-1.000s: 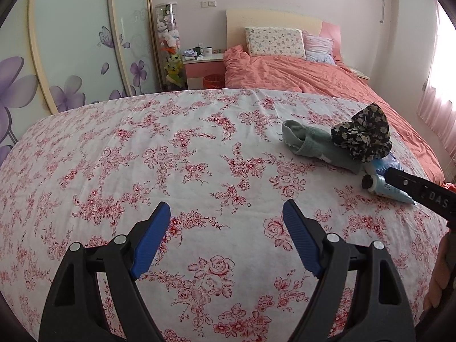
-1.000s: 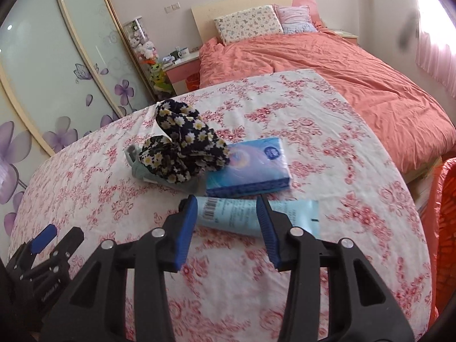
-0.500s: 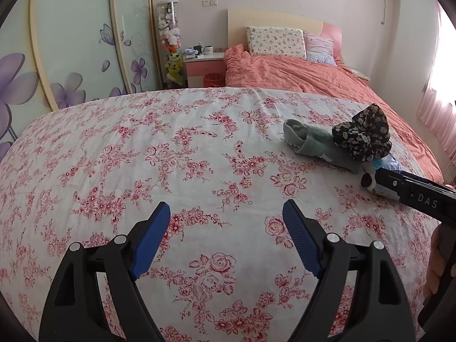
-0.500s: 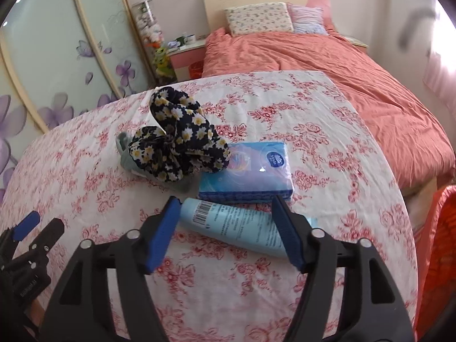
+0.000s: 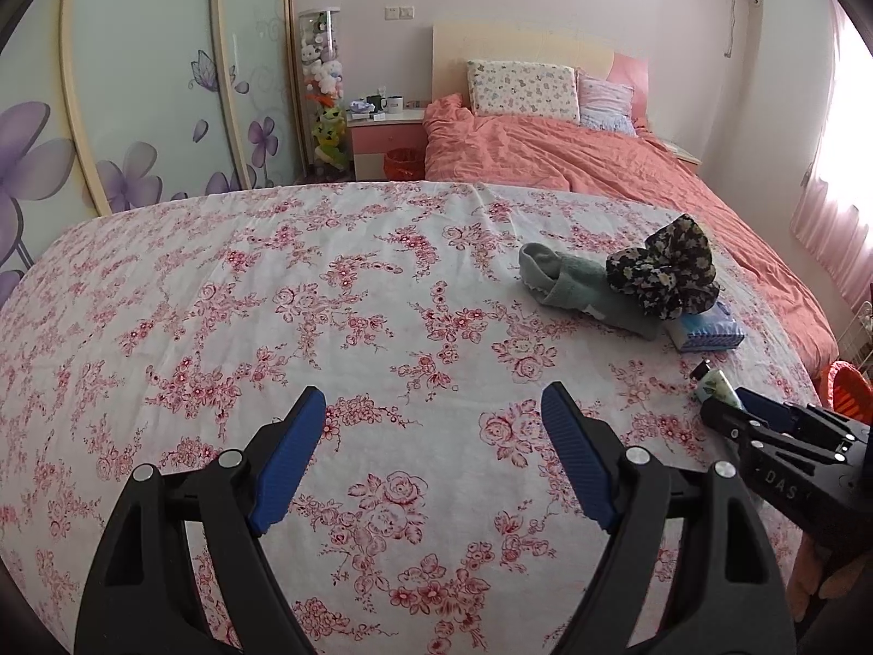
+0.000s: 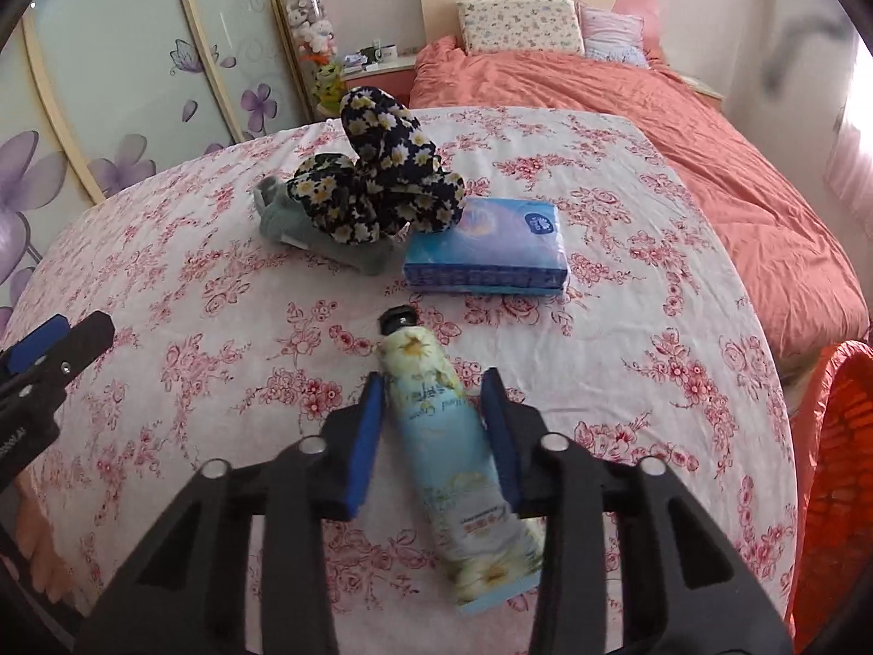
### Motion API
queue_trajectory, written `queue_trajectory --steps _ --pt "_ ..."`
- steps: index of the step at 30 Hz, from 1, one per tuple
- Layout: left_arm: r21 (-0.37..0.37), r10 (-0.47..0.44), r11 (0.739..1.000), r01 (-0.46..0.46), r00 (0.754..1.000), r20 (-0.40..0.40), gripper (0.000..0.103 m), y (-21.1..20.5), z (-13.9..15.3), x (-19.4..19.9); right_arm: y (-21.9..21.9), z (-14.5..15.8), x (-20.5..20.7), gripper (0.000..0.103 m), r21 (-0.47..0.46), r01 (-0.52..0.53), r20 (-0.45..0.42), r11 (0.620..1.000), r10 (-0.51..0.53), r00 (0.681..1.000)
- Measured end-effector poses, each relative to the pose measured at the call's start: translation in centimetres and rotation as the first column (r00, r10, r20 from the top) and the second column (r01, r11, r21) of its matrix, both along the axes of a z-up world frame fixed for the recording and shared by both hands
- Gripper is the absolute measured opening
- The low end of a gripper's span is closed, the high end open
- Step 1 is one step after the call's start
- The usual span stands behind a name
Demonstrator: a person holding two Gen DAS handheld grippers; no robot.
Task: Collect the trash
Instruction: 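Grasp the light-blue tube with the right gripper while the left grasps the floral scrunchie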
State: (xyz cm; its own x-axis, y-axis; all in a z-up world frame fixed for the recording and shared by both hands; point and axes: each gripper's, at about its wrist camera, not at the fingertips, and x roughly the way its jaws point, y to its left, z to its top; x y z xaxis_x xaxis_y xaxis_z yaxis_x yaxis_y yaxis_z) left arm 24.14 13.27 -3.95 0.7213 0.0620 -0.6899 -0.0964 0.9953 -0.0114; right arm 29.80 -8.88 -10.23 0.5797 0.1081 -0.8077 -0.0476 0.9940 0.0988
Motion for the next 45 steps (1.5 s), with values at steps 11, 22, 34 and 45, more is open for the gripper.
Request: queue_trajectory --steps 11,22,34,45 --pt "-0.039 -0.112 0.993 0.113 0.993 0.031 0.084 -4.9 1.2 3.4 -4.7 -0.1 -3.3 0.028 0.01 0.163 0.025 0.987 -0.163 0.986" --pt "0.004 -0.15 0.989 0.15 0.989 -0.008 0.077 -12.3 1.2 10.6 -6.2 -0.4 -3.3 0.029 0.108 0.164 0.023 0.98 -0.168 0.986" --pt "-0.07 -0.214 0.974 0.216 0.976 0.03 0.004 -8.9 2.4 6.6 -5.9 -0.4 -3.5 0.029 0.113 0.162 0.024 0.98 -0.165 0.986" --pt "-0.095 -0.211 0.974 0.205 0.976 -0.056 0.004 -4.5 -1.5 1.4 -5.1 -0.3 -3.5 0.029 0.042 0.162 0.024 0.986 -0.163 0.986"
